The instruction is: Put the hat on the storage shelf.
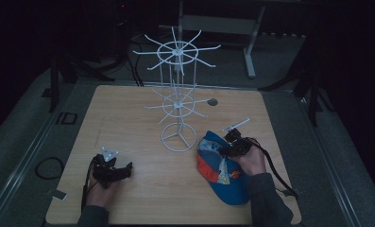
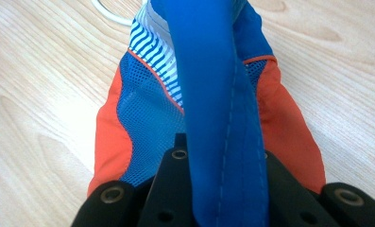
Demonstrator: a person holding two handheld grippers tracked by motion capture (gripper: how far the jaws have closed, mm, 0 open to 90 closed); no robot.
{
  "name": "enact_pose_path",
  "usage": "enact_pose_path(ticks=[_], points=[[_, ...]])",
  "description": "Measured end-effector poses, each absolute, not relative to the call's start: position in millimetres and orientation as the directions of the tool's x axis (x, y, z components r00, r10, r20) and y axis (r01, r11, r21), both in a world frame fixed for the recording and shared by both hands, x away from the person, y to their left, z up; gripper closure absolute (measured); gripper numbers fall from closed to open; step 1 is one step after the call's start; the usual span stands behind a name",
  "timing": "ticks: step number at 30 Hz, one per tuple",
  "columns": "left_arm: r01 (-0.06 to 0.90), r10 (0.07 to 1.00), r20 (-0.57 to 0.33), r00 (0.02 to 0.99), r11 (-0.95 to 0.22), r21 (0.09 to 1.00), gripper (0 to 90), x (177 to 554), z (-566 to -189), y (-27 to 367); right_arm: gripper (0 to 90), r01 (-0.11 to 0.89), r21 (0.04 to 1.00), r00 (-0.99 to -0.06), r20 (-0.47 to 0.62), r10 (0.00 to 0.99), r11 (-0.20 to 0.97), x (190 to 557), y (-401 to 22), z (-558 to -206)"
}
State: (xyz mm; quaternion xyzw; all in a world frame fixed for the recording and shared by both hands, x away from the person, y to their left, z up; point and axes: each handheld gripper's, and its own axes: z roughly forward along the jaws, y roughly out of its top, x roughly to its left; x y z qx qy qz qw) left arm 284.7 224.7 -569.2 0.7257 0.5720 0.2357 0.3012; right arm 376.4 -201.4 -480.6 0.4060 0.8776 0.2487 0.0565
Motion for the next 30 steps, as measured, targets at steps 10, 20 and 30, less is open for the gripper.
enact_pose_path(ticks=[10,20,30], points=[[0.688,0.972,-0.004,0.234,-0.163,0.707,14.6,285,-569,225,87.7,0.645,0.568,-0.671,0.099,0.735,0.512,361,-210,-464],[0.688,0.972,-0.001,0.235,-0.165,0.707,14.6,285,-569,225,87.9,0.615,0.626,-0.665,0.085,0.742,0.48,353,-216,-446],[0.686,0.973,-0.004,0.233,-0.161,0.709,14.6,285,-569,224,87.9,0.584,0.674,-0.669,0.086,0.738,0.452,352,-218,-431]])
